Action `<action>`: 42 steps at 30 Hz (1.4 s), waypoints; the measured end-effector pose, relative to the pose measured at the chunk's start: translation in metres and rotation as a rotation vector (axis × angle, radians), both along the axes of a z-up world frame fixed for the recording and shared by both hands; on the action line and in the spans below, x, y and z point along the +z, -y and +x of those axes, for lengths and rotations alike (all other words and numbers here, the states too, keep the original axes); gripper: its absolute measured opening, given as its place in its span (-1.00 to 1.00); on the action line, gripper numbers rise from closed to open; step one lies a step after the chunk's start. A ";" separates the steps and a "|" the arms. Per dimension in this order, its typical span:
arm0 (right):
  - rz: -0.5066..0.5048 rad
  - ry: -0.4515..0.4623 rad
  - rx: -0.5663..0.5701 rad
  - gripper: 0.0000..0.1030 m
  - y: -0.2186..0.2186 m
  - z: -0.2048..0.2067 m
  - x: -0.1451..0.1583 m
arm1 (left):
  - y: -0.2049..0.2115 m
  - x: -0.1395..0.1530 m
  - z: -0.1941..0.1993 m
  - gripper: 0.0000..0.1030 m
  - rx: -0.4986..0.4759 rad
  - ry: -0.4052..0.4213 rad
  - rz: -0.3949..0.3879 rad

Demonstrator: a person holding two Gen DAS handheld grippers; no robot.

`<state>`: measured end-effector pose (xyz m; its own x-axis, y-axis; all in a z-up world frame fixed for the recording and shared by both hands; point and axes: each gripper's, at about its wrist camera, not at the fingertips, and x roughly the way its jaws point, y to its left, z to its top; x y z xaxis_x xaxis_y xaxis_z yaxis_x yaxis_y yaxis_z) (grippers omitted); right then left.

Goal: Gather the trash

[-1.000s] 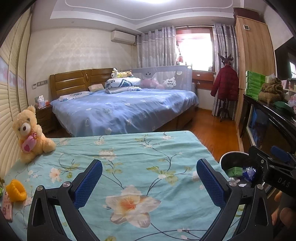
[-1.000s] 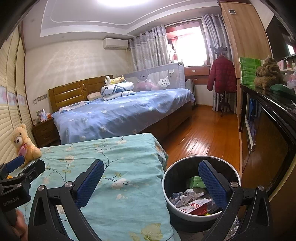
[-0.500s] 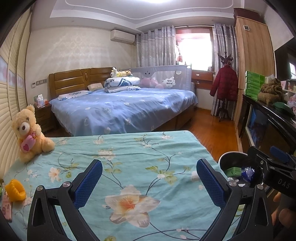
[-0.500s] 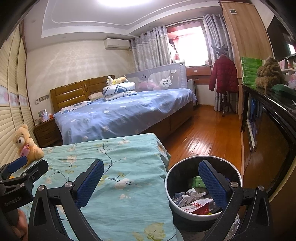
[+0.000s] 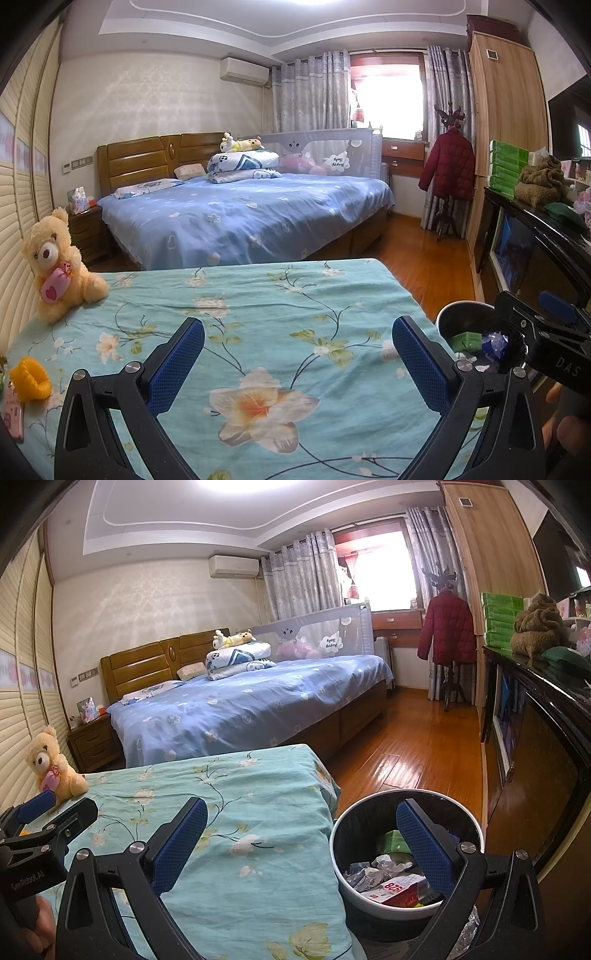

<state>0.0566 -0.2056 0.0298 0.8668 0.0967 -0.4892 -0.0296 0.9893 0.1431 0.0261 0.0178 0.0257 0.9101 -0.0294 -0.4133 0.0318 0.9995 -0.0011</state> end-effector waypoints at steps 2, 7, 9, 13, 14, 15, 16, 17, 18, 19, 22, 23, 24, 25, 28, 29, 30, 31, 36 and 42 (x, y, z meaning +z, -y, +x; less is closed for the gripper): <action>0.001 0.000 -0.001 1.00 0.000 0.000 0.000 | 0.000 0.000 0.000 0.99 0.002 0.000 0.003; 0.002 0.001 0.000 1.00 0.000 0.000 0.000 | 0.000 0.000 0.000 0.99 0.001 0.000 0.001; 0.001 0.000 0.000 1.00 0.000 0.000 0.000 | 0.000 0.001 0.000 0.99 -0.001 0.000 0.000; 0.002 0.000 0.000 1.00 0.000 0.000 0.000 | 0.000 0.001 0.001 0.99 -0.001 0.000 0.000; 0.002 0.000 0.000 1.00 0.000 0.000 0.000 | 0.000 0.000 0.001 0.99 -0.001 -0.001 0.001; 0.001 0.000 0.000 1.00 0.000 0.000 0.000 | 0.000 0.000 0.001 0.99 -0.002 -0.001 0.001; 0.001 -0.001 0.000 1.00 -0.001 0.000 0.000 | 0.000 0.001 0.001 0.99 -0.002 -0.001 0.001; 0.002 0.000 0.000 1.00 0.000 0.000 0.000 | 0.000 0.001 0.001 0.99 -0.002 -0.002 0.001; 0.003 0.000 0.001 1.00 0.000 0.000 0.000 | 0.000 0.001 0.001 0.99 -0.003 -0.002 0.001; 0.003 -0.001 0.002 1.00 0.000 0.000 0.000 | 0.000 0.001 0.001 0.99 -0.004 -0.002 0.001; 0.003 -0.001 0.002 1.00 -0.001 0.000 -0.001 | 0.000 0.001 0.001 0.99 -0.004 -0.003 0.000; 0.003 -0.002 0.003 1.00 -0.002 0.001 -0.001 | -0.001 0.001 0.001 0.99 -0.004 -0.003 -0.001; 0.004 -0.003 0.003 1.00 -0.001 0.001 -0.002 | -0.001 0.001 0.001 0.99 -0.004 -0.003 -0.001; 0.004 -0.004 0.003 1.00 -0.002 0.000 -0.003 | -0.001 0.001 0.001 0.99 -0.003 -0.004 0.000; 0.005 -0.003 0.004 1.00 -0.002 0.001 -0.003 | -0.001 0.001 0.001 0.99 -0.004 -0.002 0.000; 0.004 -0.004 0.003 1.00 -0.002 0.001 -0.003 | -0.001 0.001 0.001 0.99 -0.004 -0.003 -0.001; 0.005 -0.003 0.003 1.00 -0.002 0.001 -0.003 | -0.001 0.001 0.001 0.99 -0.003 -0.003 0.000; 0.005 -0.004 0.004 1.00 -0.002 0.001 -0.003 | -0.001 0.001 0.001 0.99 -0.003 -0.004 -0.001; 0.009 -0.007 0.006 1.00 -0.002 0.000 -0.006 | -0.002 0.000 0.001 0.99 -0.003 -0.007 -0.004; 0.006 -0.013 0.012 1.00 -0.005 0.000 -0.009 | -0.007 -0.002 0.002 0.99 -0.004 -0.020 -0.009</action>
<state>0.0566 -0.2006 0.0204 0.8590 0.1106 -0.4999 -0.0399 0.9879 0.1499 0.0284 0.0245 0.0235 0.9017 -0.0366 -0.4308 0.0353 0.9993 -0.0109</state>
